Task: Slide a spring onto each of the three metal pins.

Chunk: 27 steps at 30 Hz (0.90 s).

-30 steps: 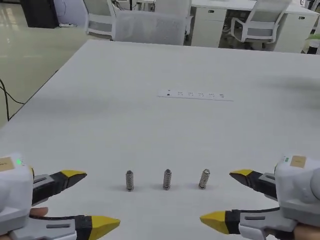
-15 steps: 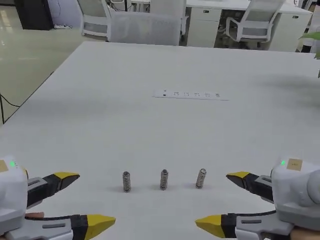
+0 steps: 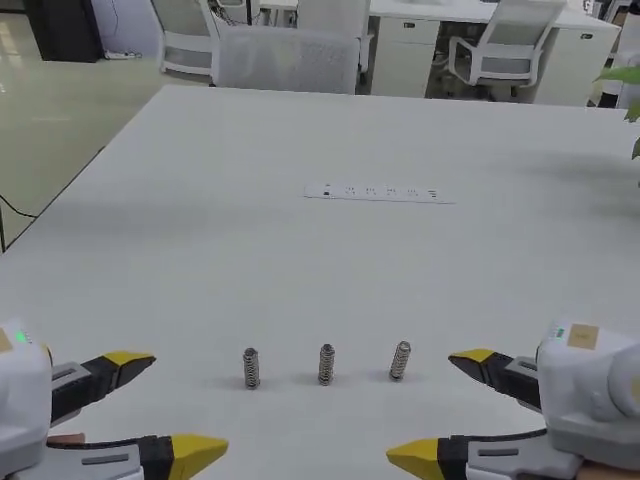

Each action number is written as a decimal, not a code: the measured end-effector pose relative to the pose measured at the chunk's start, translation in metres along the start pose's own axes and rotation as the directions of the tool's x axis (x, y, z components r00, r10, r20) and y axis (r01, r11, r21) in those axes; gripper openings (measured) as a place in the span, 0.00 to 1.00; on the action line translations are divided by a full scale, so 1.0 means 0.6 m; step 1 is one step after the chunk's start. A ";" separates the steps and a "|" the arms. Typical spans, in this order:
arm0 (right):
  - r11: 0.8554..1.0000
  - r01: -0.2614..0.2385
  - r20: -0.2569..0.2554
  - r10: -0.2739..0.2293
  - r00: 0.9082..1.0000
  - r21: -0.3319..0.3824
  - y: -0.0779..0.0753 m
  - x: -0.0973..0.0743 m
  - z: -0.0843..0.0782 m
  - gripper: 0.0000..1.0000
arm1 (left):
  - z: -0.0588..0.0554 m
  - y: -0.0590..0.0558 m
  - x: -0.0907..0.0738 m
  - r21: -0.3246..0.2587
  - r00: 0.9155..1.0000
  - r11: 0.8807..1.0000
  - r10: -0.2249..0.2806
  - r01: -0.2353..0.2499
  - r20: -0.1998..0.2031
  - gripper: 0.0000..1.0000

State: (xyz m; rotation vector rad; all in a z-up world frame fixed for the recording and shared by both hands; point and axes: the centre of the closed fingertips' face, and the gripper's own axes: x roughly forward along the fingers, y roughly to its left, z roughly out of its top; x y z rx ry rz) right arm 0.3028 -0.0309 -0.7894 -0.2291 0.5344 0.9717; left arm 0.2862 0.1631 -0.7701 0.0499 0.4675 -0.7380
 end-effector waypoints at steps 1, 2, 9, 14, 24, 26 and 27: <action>1.000 0.000 0.000 0.000 1.000 0.001 0.000 0.000 0.000 0.79 | 0.000 0.000 0.000 -0.001 1.000 1.000 -0.001 0.001 0.000 0.72; 1.000 -0.001 -0.004 0.001 1.000 0.001 0.001 0.001 -0.001 0.79 | 0.000 0.000 0.000 -0.003 1.000 1.000 -0.003 0.003 0.000 0.72; 1.000 -0.016 -0.021 0.016 1.000 0.001 0.006 0.005 -0.006 0.79 | 0.001 0.001 -0.001 -0.016 1.000 1.000 -0.001 0.001 0.007 0.72; 1.000 -0.023 -0.026 0.023 0.999 0.005 0.008 0.008 -0.008 0.79 | -0.001 0.000 0.000 -0.016 1.000 1.000 -0.002 0.002 0.002 0.72; 1.000 -0.027 -0.025 0.027 0.999 0.003 0.007 0.009 -0.007 0.79 | -0.004 -0.003 0.002 -0.008 1.000 1.000 -0.008 0.008 -0.012 0.72; 1.000 -0.025 -0.022 0.025 0.999 0.005 0.006 0.009 -0.007 0.79 | -0.005 -0.004 0.003 -0.004 1.000 1.000 -0.010 0.009 -0.017 0.72; 1.000 -0.024 -0.021 0.024 0.999 0.005 0.006 0.008 -0.006 0.79 | -0.005 -0.004 0.003 -0.004 1.000 1.000 -0.010 0.010 -0.018 0.72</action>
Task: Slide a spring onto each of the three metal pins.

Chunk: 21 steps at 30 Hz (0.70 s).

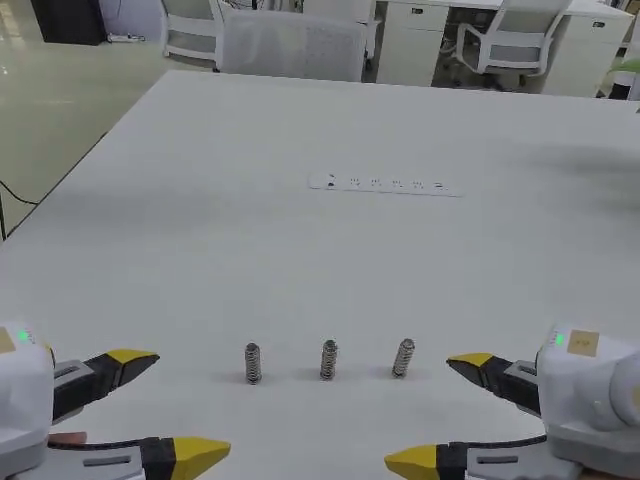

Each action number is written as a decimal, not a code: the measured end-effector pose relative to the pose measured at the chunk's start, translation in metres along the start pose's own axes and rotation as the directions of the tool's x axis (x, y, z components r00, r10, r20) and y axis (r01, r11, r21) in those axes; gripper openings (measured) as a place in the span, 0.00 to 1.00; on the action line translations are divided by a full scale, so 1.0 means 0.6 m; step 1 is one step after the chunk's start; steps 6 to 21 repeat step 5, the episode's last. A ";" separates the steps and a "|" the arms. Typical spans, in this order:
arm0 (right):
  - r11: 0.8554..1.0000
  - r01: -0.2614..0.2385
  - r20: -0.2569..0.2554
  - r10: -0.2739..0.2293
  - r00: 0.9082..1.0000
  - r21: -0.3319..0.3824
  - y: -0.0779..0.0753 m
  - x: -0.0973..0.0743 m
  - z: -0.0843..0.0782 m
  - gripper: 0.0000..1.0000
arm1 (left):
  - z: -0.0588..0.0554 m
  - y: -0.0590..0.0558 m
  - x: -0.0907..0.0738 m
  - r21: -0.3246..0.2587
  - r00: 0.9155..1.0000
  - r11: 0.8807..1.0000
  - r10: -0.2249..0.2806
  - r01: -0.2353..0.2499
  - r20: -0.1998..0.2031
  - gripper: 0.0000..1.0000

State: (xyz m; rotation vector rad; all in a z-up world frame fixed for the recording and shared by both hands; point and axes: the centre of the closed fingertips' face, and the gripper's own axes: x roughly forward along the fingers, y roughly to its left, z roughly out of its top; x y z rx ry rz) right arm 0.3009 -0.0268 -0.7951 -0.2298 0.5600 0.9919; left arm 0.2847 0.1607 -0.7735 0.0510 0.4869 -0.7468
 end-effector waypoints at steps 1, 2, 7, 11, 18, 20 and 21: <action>1.000 0.001 0.001 -0.001 1.000 0.000 0.000 0.000 0.000 0.79 | 0.000 0.000 0.000 -0.001 1.000 1.000 -0.001 0.001 0.000 0.72; 1.000 0.002 0.001 -0.002 1.000 0.000 0.000 -0.001 0.000 0.79 | 0.000 -0.001 0.000 -0.001 1.000 1.000 -0.001 0.001 -0.001 0.72; 1.000 0.006 0.001 -0.006 1.000 -0.001 -0.001 -0.002 0.000 0.79 | -0.001 -0.002 0.001 0.003 1.000 1.000 -0.003 0.003 -0.004 0.72; 1.000 0.006 0.001 -0.006 1.000 -0.001 -0.001 -0.002 0.000 0.79 | -0.001 -0.002 0.001 0.003 1.000 1.000 -0.003 0.003 -0.004 0.72; 1.000 0.006 0.001 -0.006 1.000 -0.001 -0.001 -0.002 0.000 0.79 | -0.001 -0.002 0.001 0.003 1.000 1.000 -0.003 0.003 -0.004 0.72; 1.000 0.006 0.001 -0.006 1.000 -0.001 -0.001 -0.002 0.000 0.79 | -0.001 -0.002 0.001 0.003 1.000 1.000 -0.003 0.003 -0.004 0.72; 1.000 0.006 0.001 -0.006 1.000 -0.001 -0.001 -0.002 0.000 0.79 | -0.001 -0.002 0.001 0.003 1.000 1.000 -0.003 0.003 -0.004 0.72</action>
